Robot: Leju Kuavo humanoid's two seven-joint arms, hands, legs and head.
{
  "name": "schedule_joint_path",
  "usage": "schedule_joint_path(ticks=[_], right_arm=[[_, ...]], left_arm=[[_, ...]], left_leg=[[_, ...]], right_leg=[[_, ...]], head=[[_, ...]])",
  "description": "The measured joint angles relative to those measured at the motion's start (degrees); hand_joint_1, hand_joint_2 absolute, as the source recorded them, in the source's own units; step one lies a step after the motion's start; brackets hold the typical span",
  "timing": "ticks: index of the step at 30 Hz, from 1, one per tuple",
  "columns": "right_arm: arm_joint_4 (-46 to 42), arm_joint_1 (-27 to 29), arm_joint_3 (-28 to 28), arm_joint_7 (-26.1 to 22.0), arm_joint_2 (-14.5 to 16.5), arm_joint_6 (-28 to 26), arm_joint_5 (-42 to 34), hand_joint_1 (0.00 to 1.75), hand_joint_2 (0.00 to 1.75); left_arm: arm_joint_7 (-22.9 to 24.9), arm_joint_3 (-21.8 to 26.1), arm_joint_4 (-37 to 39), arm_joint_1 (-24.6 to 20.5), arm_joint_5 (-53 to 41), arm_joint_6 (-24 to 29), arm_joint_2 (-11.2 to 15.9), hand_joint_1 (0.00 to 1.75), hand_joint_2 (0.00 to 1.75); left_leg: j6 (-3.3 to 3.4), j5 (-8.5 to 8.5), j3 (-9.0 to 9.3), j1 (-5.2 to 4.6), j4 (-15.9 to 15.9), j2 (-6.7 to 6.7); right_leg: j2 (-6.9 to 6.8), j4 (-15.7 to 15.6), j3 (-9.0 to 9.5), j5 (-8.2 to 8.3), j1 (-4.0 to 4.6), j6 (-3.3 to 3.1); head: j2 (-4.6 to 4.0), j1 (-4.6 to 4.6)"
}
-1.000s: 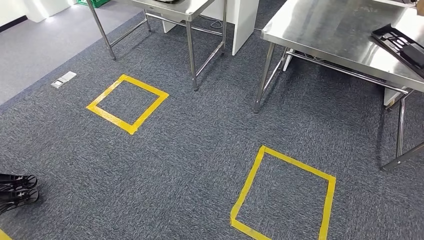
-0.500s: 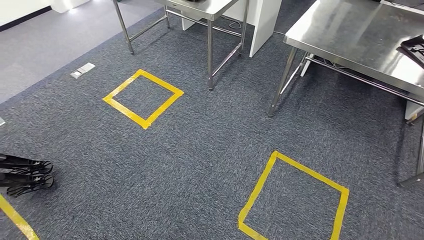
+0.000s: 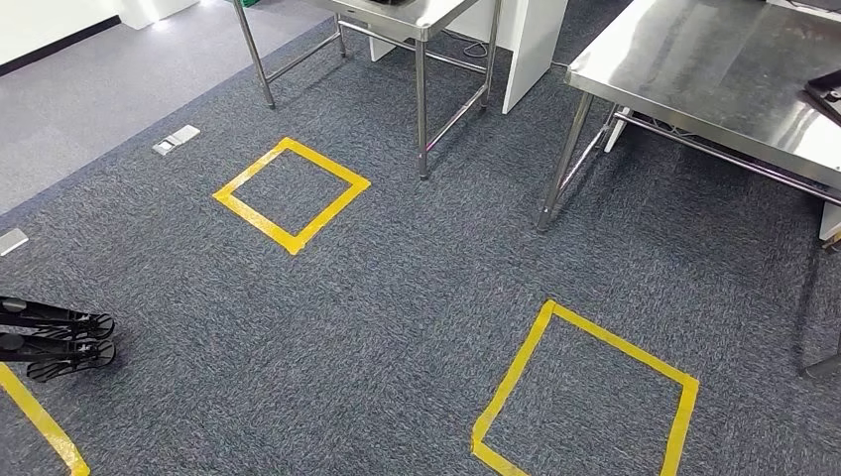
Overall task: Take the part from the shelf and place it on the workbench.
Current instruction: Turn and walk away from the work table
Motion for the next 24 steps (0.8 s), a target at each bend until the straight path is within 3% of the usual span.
schedule_joint_path(ticks=[1, 5, 7, 9, 10, 11, 12, 14, 15, 17, 20, 22, 24], right_arm=[[0.0, 0.0, 0.0, 0.0, 0.1, 0.0, 0.0, 0.0, 0.0], [0.0, 0.0, 0.0, 0.0, 0.2, -0.1, -0.1, 0.0, 0.0], [0.0, 0.0, 0.0, -0.1, 0.2, -0.1, -0.1, 0.0, 0.0], [0.0, 0.1, 0.0, -0.1, 0.2, -0.2, -0.1, 0.0, 0.0], [0.0, 0.2, 0.0, -0.1, 0.2, -0.2, -0.1, 0.0, 0.0], [0.0, 0.2, 0.0, -0.1, 0.2, -0.2, -0.2, 0.0, 0.0], [0.1, 0.2, 0.0, -0.1, 0.2, -0.2, -0.2, 0.0, 0.0], [0.1, 0.2, 0.0, -0.1, 0.2, -0.2, -0.2, 0.0, 0.0], [0.1, 0.2, 0.0, 0.0, 0.2, -0.2, -0.1, 0.0, 0.0], [0.1, 0.1, 0.0, 0.1, 0.2, -0.1, 0.0, 0.0, 0.0], [0.1, 0.1, 0.0, 0.1, 0.3, 0.0, 0.3, 0.0, 0.0], [0.1, 0.1, 0.0, 0.2, 0.3, 0.1, 0.6, 0.0, 0.0], [0.1, 0.2, 0.0, 0.2, 0.4, 0.3, 0.9, 0.0, 0.0]], left_arm=[[0.0, 0.0, 0.0, -0.1, -0.2, 0.0, 0.0, 0.0, 0.0], [-0.1, -0.1, 0.0, -0.1, -0.6, -0.3, 0.0, 0.0, 0.0], [-0.3, -0.1, 0.0, -0.1, -0.9, -0.4, 0.0, 0.0, 0.0], [-0.5, -0.1, 0.0, -0.2, -1.0, -0.5, 0.0, 0.0, 0.0], [-0.6, -0.1, 0.0, -0.1, -1.0, -0.6, -0.1, 0.0, 0.0], [-0.6, -0.1, 0.0, -0.1, -1.0, -0.6, -0.1, 0.0, 0.0], [-0.7, -0.1, 0.0, -0.1, -1.0, -0.6, -0.2, 0.0, 0.0], [-0.6, -0.1, 0.0, -0.1, -1.0, -0.7, -0.3, 0.0, 0.0], [-0.5, -0.1, 0.0, -0.1, -0.9, -0.7, -0.4, 0.0, 0.0], [-0.4, -0.1, 0.0, -0.1, -0.9, -0.7, -0.5, 0.0, 0.0], [-0.2, -0.1, 0.0, -0.1, -0.6, -0.6, -0.5, 0.0, 0.0], [-0.2, -0.1, 0.0, -0.1, -0.4, -0.5, -0.5, 0.0, 0.0], [-0.2, -0.1, 0.0, 0.0, 0.0, -0.4, -0.6, 0.0, 0.0]], left_leg=[[0.28, 0.47, 0.96, -0.16, -2.0, 0.31], [1.48, 1.08, 1.29, -0.28, -3.3, -0.22], [2.12, 1.57, 1.42, -0.02, -3.9, -0.49], [2.31, 1.67, 1.18, -0.06, -3.8, -0.86], [2.3, 1.67, 1.1, -0.07, -3.8, -1.09], [2.28, 1.68, 1.07, -0.07, -3.8, -1.33], [2.24, 1.67, 1.1, -0.06, -3.7, -1.59], [1.98, 1.57, 1.18, -0.05, -3.5, -2.12], [1.71, 1.44, 1.19, -0.13, -3.3, -2.34], [1.02, 1.27, 1.15, -0.27, -3.1, -2.59], [0.04, 0.84, 0.86, 0.06, -2.6, -2.47], [-0.48, -1.87, -1.04, 0.25, 1.6, -1.93], [-0.89, -5.86, -4.84, 0.28, 9.7, -1.62]], right_leg=[[-0.08, 0.0, -0.03, -0.07, 0.18, 0.18], [-0.16, 0.6, -0.44, -0.64, 0.38, 1.2], [0.54, 5.2, -2.58, -3.16, 0.29, 1.12], [1.04, 13.0, -6.34, -6.59, 0.06, 0.91], [1.12, 15.9, -7.71, -7.48, -0.05, 1.11], [1.17, 16.7, -8.11, -7.44, -0.18, 1.54], [1.2, 15.1, -7.27, -6.4, -0.32, 2.12], [1.5, 7.0, -3.34, -2.99, -0.77, 3.17], [1.68, 3.4, -1.71, -1.64, -0.82, 3.27], [1.94, 0.4, -0.54, -0.69, -0.65, 2.62], [1.7, 0.2, -0.27, -0.28, -0.66, 1.2], [1.41, 0.0, -0.09, 0.0, -0.99, 0.36], [1.03, 0.1, -0.14, 0.0, -0.77, -0.07]], head=[[0.0, 0.02], [0.0, 0.1], [0.0, 0.24], [0.0, 0.33], [0.0, 0.36], [0.0, 0.36], [0.0, 0.38], [0.0, 0.43], [0.0, 0.46], [0.0, 0.45], [0.0, 0.37], [0.0, 0.18], [0.0, 0.02]])
